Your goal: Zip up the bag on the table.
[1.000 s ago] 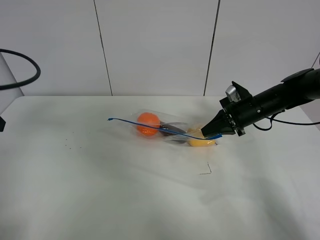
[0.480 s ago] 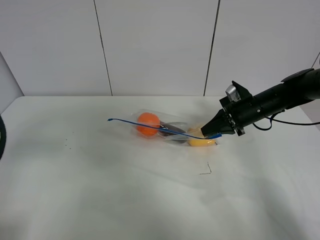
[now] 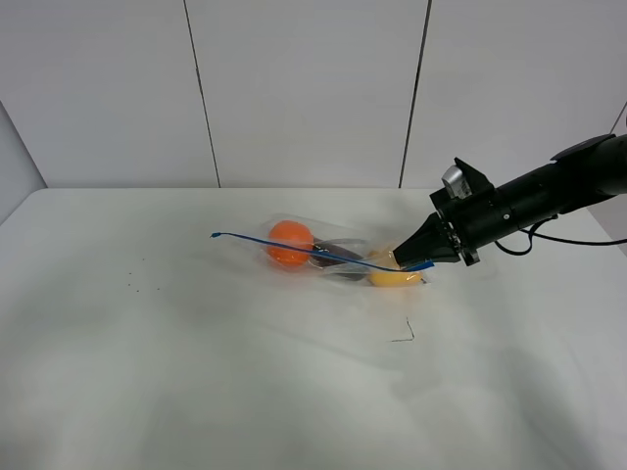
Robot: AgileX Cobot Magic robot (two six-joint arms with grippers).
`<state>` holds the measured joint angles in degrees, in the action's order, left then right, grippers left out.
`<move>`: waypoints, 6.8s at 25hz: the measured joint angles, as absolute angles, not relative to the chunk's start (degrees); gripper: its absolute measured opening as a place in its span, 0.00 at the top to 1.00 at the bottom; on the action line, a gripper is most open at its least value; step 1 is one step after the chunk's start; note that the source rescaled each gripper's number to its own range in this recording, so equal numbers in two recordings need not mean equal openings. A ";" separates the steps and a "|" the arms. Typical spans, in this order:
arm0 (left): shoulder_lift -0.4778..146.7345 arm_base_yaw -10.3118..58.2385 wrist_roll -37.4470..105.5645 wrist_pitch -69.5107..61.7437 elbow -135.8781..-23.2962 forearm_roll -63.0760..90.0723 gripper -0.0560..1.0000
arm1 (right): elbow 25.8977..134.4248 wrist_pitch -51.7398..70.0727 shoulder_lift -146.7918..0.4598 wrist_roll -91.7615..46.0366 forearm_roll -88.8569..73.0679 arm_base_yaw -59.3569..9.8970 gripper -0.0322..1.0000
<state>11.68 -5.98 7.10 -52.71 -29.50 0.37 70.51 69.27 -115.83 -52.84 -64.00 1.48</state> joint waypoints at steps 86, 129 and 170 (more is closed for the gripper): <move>-0.34 -5.98 -0.34 -60.80 -28.35 -0.30 0.00 | 70.51 69.26 -115.83 -49.87 -61.64 1.48 0.00; -0.34 -5.98 -0.34 -60.75 -28.29 -0.30 0.00 | 59.00 52.94 -74.68 -6.55 -1.76 1.48 0.00; -0.34 -5.98 -0.34 -60.80 -28.29 -0.30 0.00 | 29.39 57.87 -6.11 -9.33 -7.90 1.48 0.00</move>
